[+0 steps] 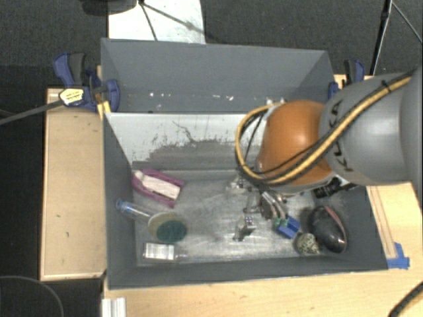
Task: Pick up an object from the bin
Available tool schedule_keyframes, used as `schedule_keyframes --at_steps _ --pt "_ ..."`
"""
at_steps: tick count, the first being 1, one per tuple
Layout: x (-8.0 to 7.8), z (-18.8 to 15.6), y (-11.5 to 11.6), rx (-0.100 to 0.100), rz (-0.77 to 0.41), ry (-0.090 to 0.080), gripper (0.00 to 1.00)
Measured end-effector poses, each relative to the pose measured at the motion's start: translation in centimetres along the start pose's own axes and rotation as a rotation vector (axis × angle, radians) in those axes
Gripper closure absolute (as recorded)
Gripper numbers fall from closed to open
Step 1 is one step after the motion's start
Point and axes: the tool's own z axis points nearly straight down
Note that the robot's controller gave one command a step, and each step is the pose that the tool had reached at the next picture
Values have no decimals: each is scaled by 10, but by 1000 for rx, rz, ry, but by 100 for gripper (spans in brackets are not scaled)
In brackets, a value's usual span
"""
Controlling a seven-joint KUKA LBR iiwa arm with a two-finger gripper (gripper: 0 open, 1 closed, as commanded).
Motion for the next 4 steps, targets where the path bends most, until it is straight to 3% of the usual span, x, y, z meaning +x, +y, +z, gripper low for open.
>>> schedule_keyframes --at_steps 1,2,3,4 --pt "-54 25 -48 3 20 -5 0" --pt "-64 10 -57 1 153 -5 0" --pt "-61 25 -52 1 215 2 0" --pt "-23 18 -91 3 164 3 0"
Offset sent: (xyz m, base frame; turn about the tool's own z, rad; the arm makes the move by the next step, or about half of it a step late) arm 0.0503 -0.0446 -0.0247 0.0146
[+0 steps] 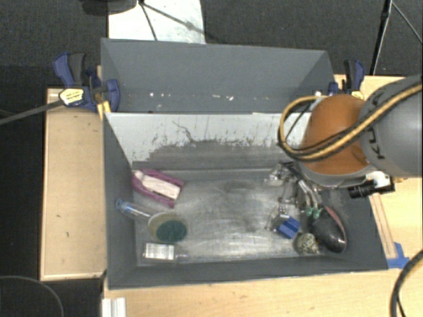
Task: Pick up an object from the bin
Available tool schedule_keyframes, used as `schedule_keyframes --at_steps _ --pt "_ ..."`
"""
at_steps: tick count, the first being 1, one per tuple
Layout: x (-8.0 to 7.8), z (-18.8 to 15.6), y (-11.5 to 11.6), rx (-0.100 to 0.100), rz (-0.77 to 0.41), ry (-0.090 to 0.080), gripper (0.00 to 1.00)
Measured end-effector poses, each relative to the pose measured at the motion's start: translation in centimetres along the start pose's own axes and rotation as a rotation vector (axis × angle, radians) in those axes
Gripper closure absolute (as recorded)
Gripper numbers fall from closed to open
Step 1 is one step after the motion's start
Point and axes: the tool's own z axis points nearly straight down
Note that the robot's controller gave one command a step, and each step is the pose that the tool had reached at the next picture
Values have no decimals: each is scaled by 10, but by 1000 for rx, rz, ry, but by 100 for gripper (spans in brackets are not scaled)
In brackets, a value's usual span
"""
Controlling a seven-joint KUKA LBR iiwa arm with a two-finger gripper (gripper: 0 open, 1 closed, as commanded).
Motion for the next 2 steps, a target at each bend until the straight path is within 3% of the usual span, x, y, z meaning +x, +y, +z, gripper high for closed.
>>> schedule_keyframes --at_steps 1,2 --pt "12 40 -56 -3 -408 -6 0" --pt "9 37 -54 -3 -408 -14 100"
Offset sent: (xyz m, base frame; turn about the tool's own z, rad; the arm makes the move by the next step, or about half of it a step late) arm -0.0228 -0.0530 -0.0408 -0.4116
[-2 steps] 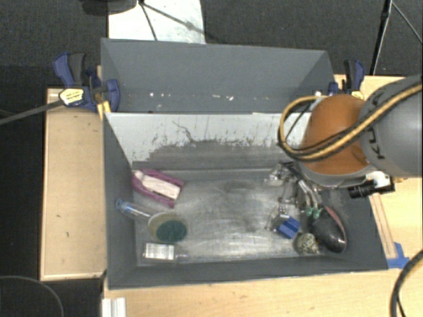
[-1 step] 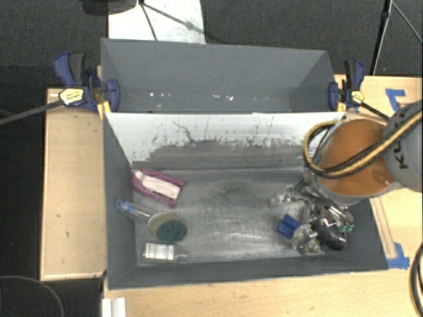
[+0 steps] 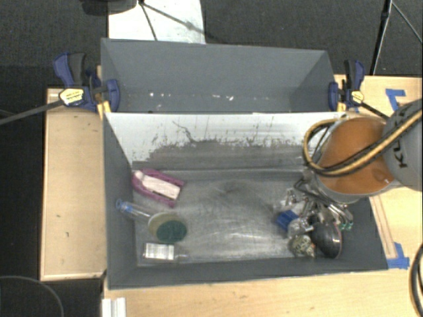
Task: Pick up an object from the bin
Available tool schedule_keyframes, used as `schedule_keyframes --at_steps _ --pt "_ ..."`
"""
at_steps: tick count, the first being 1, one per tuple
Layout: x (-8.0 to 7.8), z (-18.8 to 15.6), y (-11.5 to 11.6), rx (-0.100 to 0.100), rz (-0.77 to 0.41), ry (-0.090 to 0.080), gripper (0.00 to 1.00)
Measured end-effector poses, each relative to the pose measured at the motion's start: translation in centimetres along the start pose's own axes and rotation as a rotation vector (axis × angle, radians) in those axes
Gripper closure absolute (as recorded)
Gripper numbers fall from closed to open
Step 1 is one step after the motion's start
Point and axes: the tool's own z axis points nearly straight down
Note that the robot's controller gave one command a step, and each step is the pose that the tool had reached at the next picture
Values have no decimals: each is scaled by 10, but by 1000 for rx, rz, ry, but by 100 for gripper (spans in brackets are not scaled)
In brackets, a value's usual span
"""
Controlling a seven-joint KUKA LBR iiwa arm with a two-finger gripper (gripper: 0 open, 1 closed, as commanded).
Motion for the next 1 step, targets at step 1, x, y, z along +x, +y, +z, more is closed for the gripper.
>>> schedule_keyframes --at_steps 1 --pt "-11 -133 -8 3 -70 2 100"
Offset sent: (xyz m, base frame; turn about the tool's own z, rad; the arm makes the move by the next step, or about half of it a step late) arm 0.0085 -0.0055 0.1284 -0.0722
